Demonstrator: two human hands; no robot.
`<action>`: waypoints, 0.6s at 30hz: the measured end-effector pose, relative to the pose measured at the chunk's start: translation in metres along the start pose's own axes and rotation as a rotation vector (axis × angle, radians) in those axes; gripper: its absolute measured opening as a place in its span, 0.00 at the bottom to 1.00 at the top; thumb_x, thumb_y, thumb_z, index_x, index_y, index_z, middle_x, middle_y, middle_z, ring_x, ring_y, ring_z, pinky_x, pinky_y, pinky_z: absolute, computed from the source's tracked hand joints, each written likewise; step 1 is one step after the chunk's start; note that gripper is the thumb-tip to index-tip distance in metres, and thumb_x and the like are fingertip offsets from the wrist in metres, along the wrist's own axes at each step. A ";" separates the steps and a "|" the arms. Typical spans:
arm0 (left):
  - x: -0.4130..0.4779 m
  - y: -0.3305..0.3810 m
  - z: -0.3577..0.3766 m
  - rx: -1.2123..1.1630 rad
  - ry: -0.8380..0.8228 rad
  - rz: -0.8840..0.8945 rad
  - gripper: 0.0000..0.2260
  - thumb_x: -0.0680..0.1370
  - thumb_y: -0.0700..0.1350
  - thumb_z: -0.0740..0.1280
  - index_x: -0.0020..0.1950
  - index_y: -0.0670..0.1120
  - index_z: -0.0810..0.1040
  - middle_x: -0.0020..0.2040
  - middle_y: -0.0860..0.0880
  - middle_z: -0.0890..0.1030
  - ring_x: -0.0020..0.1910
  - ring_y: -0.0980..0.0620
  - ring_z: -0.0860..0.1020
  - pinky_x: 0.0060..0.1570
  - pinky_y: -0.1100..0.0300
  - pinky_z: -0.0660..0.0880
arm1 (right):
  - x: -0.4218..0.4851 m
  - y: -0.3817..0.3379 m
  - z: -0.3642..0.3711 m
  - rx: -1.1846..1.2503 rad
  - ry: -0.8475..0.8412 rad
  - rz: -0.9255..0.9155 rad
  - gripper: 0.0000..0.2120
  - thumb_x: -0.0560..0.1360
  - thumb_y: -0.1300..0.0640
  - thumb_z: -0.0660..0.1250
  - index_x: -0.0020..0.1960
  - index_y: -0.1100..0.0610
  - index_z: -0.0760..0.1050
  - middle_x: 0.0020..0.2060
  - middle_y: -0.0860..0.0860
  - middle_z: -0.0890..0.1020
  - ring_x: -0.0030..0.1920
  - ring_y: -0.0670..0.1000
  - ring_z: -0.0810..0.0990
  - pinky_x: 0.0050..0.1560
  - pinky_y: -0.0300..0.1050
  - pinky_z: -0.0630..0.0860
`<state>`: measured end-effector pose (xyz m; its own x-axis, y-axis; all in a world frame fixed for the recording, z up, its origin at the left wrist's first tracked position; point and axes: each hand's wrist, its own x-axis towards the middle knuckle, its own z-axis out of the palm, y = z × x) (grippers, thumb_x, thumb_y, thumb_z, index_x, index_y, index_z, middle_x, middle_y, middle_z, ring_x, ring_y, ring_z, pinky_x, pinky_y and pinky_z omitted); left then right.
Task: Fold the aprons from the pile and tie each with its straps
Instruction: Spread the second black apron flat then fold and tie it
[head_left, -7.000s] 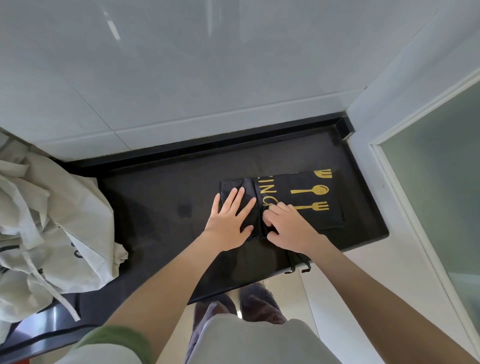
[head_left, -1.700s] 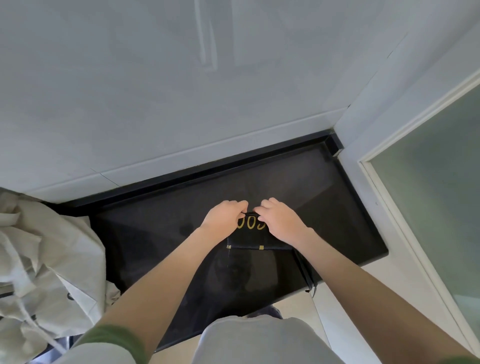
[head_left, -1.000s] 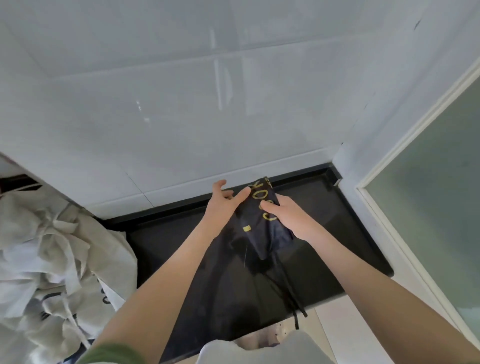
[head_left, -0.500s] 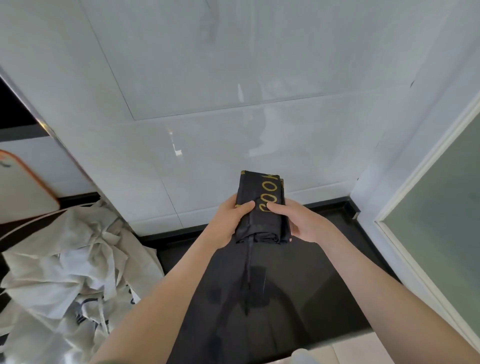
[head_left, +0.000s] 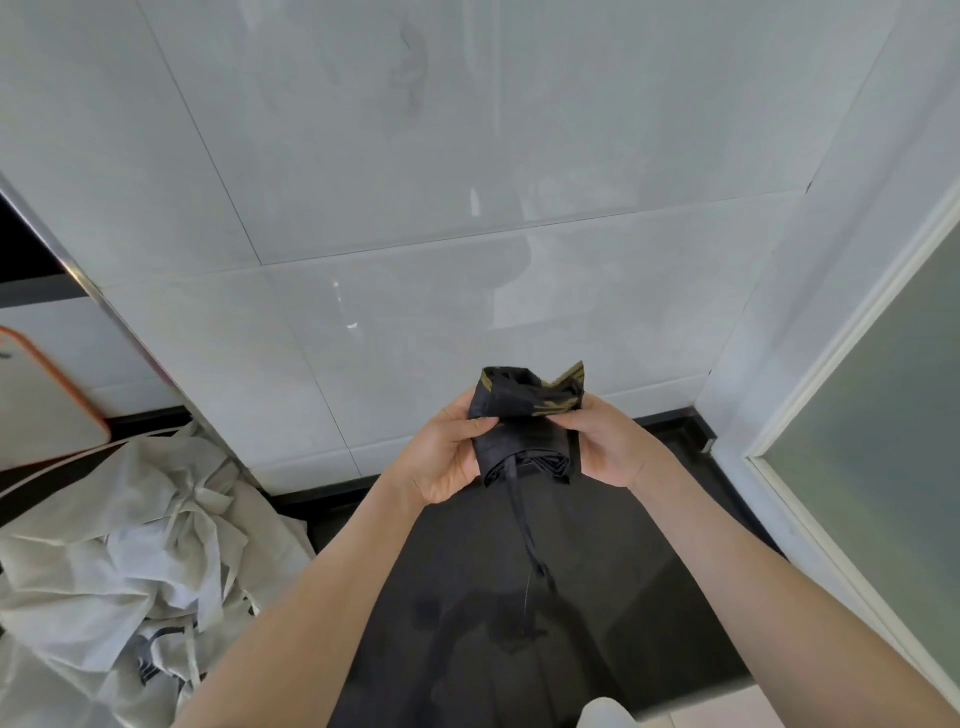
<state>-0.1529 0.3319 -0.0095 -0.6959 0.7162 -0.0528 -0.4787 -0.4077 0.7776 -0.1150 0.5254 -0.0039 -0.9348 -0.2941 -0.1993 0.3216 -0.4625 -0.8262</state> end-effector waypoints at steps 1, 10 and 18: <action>0.000 -0.001 0.000 0.008 -0.014 0.005 0.15 0.74 0.33 0.65 0.57 0.42 0.82 0.56 0.40 0.82 0.55 0.44 0.81 0.52 0.53 0.80 | 0.001 -0.001 -0.002 -0.033 -0.001 0.002 0.16 0.75 0.69 0.59 0.44 0.57 0.84 0.44 0.56 0.84 0.44 0.53 0.84 0.45 0.45 0.81; 0.013 0.003 0.014 0.177 0.281 -0.372 0.22 0.79 0.61 0.60 0.59 0.44 0.78 0.53 0.46 0.82 0.50 0.48 0.81 0.47 0.57 0.77 | 0.008 -0.020 -0.014 -0.783 0.091 -0.096 0.23 0.74 0.77 0.53 0.38 0.58 0.82 0.39 0.55 0.84 0.43 0.58 0.82 0.46 0.50 0.78; 0.023 -0.004 0.020 0.257 0.398 -0.333 0.08 0.82 0.37 0.59 0.48 0.39 0.76 0.43 0.45 0.80 0.39 0.52 0.79 0.39 0.60 0.79 | 0.004 -0.012 -0.024 -0.420 0.082 -0.070 0.13 0.69 0.68 0.55 0.45 0.62 0.76 0.38 0.51 0.79 0.42 0.51 0.77 0.43 0.42 0.75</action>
<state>-0.1565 0.3616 -0.0012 -0.7014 0.4941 -0.5137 -0.5955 -0.0101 0.8033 -0.1265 0.5499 -0.0080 -0.9666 -0.1984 -0.1624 0.1836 -0.0935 -0.9785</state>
